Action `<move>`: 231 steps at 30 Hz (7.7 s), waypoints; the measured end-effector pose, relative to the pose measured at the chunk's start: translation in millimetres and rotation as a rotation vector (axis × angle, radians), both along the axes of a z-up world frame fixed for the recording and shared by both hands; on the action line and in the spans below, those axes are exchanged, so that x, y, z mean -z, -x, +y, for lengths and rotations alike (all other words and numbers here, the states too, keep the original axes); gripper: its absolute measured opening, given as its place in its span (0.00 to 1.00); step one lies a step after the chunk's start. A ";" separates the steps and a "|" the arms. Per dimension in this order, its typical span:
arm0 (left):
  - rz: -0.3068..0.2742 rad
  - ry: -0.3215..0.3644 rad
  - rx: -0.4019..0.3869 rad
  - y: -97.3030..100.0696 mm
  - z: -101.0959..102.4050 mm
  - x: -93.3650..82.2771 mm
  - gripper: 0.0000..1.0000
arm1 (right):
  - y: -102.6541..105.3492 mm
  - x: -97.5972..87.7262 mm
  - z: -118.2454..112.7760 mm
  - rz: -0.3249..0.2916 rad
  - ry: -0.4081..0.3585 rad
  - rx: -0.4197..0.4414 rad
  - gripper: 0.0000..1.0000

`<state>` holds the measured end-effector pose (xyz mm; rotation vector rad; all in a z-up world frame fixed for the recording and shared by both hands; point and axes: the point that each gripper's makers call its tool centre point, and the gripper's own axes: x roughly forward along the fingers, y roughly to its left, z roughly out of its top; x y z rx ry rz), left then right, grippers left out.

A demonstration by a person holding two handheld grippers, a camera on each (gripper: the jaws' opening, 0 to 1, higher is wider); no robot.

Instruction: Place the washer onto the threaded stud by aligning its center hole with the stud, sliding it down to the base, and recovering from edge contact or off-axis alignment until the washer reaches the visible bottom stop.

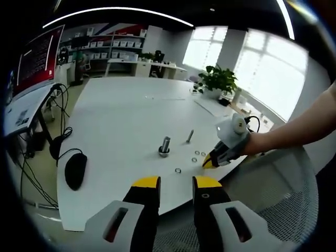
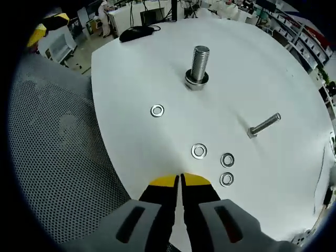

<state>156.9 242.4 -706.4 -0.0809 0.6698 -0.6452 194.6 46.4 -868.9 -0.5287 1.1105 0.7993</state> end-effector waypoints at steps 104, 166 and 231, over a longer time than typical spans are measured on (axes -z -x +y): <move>0.017 0.003 -0.004 0.0 0.5 2.7 0.20 | -39.8 -6.2 -36.5 0.047 0.076 0.049 0.03; 0.019 0.001 -0.014 0.4 1.4 2.9 0.21 | 1.8 -22.7 -134.8 0.031 0.118 0.214 0.25; 0.049 -0.027 0.015 4.3 -2.1 8.7 0.20 | 51.0 -0.5 -200.6 0.134 0.173 0.260 0.16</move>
